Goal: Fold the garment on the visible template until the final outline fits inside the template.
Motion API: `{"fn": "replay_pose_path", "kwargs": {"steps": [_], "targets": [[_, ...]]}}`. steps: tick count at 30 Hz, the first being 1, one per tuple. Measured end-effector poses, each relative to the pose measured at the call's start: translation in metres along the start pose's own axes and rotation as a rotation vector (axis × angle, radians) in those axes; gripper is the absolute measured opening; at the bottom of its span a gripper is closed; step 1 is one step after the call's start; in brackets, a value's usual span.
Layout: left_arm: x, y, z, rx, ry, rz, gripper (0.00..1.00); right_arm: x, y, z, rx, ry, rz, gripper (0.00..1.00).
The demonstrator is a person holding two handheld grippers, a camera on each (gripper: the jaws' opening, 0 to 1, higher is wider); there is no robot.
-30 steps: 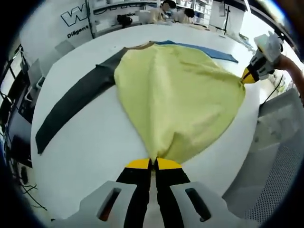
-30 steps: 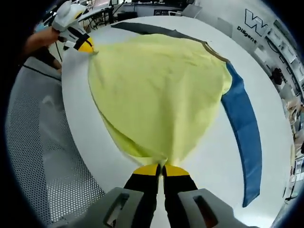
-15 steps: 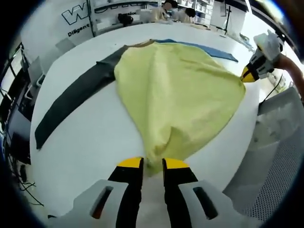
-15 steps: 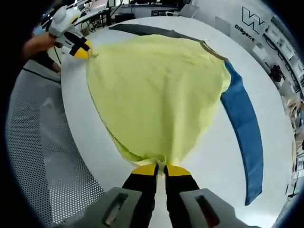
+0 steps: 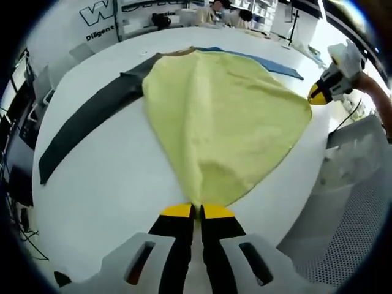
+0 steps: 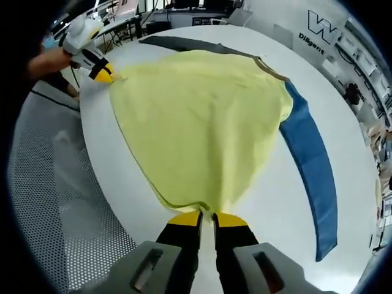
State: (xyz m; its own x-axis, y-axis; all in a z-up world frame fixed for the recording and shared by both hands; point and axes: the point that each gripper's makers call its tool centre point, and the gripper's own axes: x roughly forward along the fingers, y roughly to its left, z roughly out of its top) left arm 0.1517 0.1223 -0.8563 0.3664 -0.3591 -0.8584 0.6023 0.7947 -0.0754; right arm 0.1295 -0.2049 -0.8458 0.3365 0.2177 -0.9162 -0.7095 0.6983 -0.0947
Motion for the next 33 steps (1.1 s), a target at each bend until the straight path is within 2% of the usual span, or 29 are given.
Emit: {"fn": "replay_pose_path", "kwargs": {"steps": [4,8,16,20,26,30,33], "targets": [[-0.004,-0.003,0.001,-0.094,0.001,-0.042,0.00,-0.003,0.000,-0.001,0.025,-0.017,0.008,0.04],[-0.005,-0.004,-0.002,-0.064,0.014,-0.040,0.00,-0.004,0.004,-0.003,0.024,-0.025,0.017,0.10],[-0.001,-0.007,-0.005,-0.054,0.022,-0.041,0.00,0.006,0.008,-0.010,0.005,-0.005,0.034,0.10],[-0.001,-0.006,-0.005,-0.051,0.026,-0.039,0.00,0.011,0.006,-0.014,-0.041,0.019,0.023,0.00],[-0.006,-0.004,-0.002,-0.053,0.025,-0.041,0.00,0.003,0.009,-0.013,-0.005,0.023,0.055,0.00],[-0.010,0.000,-0.002,-0.062,0.039,-0.048,0.00,-0.003,0.017,-0.014,0.024,0.039,0.111,0.00],[-0.013,0.001,-0.004,-0.063,0.049,-0.048,0.00,-0.002,0.018,-0.017,0.018,0.056,0.111,0.00]]}}
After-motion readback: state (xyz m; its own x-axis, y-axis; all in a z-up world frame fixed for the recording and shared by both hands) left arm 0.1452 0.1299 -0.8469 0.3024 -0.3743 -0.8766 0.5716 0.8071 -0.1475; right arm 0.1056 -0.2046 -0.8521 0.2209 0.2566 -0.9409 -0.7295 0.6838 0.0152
